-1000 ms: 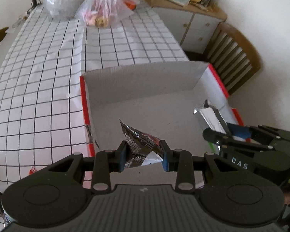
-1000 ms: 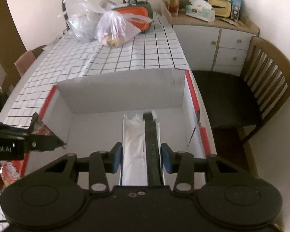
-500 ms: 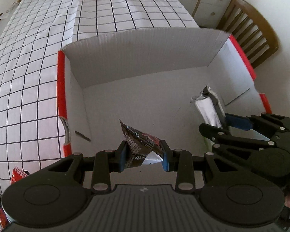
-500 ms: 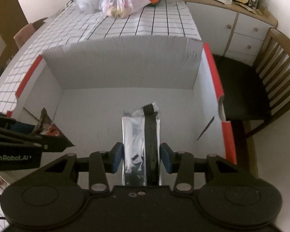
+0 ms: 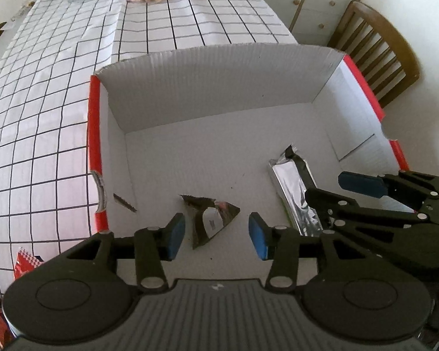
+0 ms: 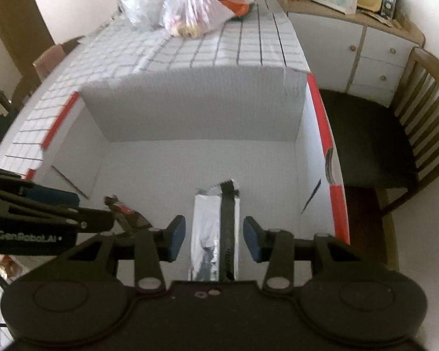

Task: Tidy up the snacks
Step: 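Open the left tool to drop the foil triangle while the right tool releases the silver bar, then withdraw both tools from the box back toward the snack pile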

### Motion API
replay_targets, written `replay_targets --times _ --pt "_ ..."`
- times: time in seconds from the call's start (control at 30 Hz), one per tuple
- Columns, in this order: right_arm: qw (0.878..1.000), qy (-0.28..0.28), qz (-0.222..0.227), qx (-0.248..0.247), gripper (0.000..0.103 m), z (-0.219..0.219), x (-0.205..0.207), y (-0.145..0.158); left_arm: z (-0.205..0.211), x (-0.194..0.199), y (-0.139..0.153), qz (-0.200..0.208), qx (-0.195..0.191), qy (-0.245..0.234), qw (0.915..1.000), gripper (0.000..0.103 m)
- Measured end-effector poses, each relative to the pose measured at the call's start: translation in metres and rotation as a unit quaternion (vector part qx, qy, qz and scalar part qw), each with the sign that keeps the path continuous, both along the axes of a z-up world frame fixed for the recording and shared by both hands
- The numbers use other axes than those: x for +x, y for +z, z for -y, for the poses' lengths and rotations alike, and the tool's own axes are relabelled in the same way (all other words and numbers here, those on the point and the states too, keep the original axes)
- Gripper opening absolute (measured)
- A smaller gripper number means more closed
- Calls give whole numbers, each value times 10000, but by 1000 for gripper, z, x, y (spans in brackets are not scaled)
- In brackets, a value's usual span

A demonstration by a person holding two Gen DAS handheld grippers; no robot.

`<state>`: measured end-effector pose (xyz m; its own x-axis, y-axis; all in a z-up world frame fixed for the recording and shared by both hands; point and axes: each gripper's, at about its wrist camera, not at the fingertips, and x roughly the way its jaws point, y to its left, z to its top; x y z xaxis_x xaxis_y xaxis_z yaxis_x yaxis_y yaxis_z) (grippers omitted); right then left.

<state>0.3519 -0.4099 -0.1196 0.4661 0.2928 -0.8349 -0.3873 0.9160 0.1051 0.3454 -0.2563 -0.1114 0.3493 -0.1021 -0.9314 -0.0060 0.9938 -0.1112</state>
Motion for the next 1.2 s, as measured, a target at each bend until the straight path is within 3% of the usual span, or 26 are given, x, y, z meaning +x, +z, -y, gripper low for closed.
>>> replay_targets --times 0.2,0.4,0.8,0.87,1.2 --pt "9996 50 263 126 54 0 -14 19 -4 -15 17 276 -71 43 9996 53" --pt "9980 97 584 221 80 -2 -31 39 -11 -34 36 595 -41 136 9981 54" --pt "9943 367 845 541 90 -17 -69 74 -37 -87 76 1332 31 271 9907 63" --pt "9936 403 860 611 95 -22 -76 77 -44 -99 81 1446 31 319 9890 63" --pt "9905 661 915 782 102 -68 -119 88 -91 -150 91 1765 -46 461 9832 68"
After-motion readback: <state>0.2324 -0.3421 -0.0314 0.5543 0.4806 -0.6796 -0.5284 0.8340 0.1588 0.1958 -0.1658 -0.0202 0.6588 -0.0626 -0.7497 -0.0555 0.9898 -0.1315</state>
